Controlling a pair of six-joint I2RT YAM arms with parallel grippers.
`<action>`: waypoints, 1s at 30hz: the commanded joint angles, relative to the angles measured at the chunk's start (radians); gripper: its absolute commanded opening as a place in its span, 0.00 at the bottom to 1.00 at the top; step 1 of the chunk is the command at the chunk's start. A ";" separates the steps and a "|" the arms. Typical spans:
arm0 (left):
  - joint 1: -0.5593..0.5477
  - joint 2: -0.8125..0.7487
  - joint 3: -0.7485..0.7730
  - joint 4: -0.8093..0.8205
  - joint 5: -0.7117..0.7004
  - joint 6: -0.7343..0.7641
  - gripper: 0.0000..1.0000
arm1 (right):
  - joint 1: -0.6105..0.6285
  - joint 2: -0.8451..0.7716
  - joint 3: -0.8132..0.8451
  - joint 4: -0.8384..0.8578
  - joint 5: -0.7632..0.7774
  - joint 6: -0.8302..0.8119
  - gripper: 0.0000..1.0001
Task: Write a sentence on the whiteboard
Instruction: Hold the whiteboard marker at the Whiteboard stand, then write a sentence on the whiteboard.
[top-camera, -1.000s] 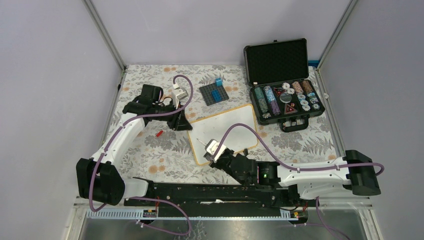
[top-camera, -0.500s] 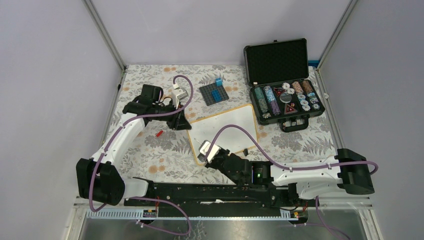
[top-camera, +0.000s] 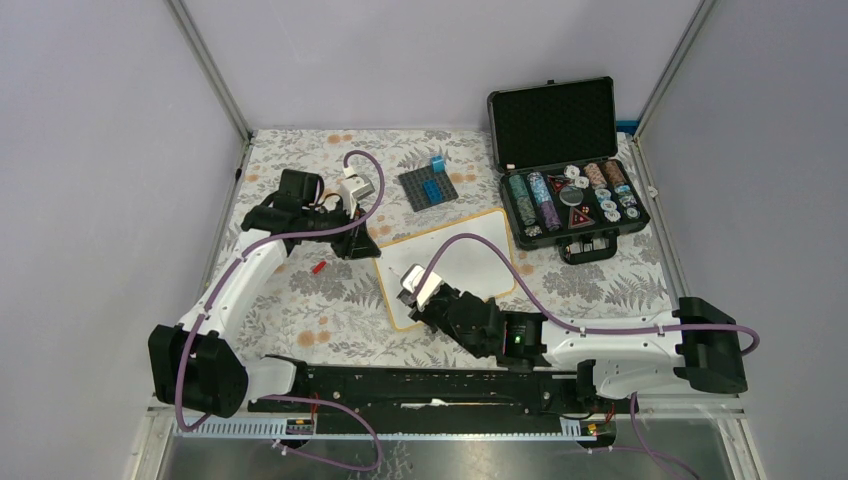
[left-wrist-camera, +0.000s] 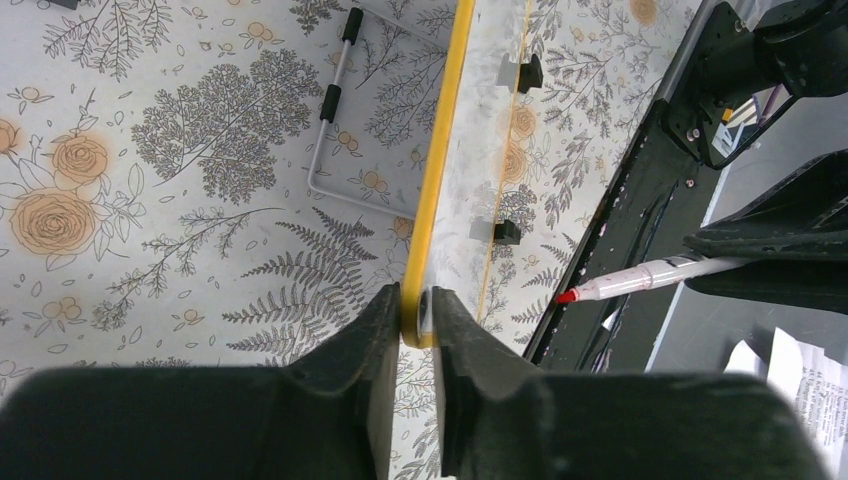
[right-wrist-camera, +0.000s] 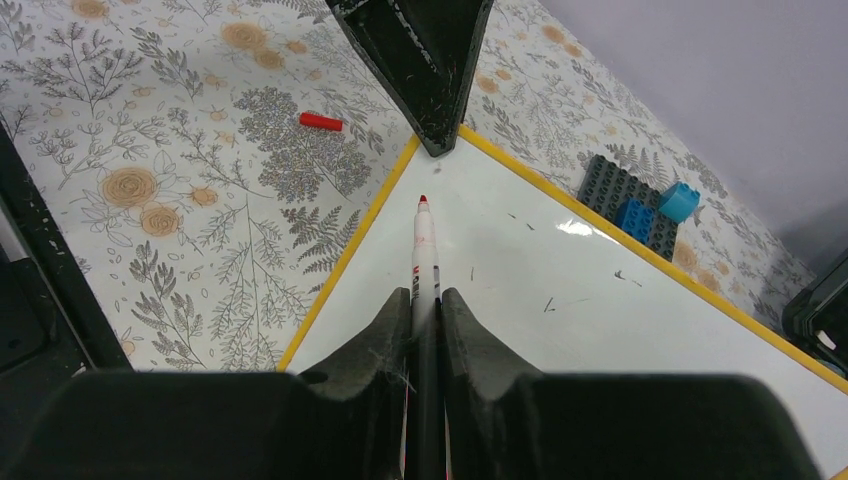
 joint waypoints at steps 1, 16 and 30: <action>-0.003 -0.004 0.023 0.011 0.026 0.009 0.11 | -0.017 0.007 0.055 0.025 -0.028 0.007 0.00; -0.003 0.000 0.022 0.010 0.010 0.006 0.00 | -0.055 0.089 0.133 -0.042 -0.024 0.017 0.00; -0.003 -0.008 0.020 0.011 0.011 0.008 0.00 | -0.073 0.132 0.175 -0.081 -0.002 0.032 0.00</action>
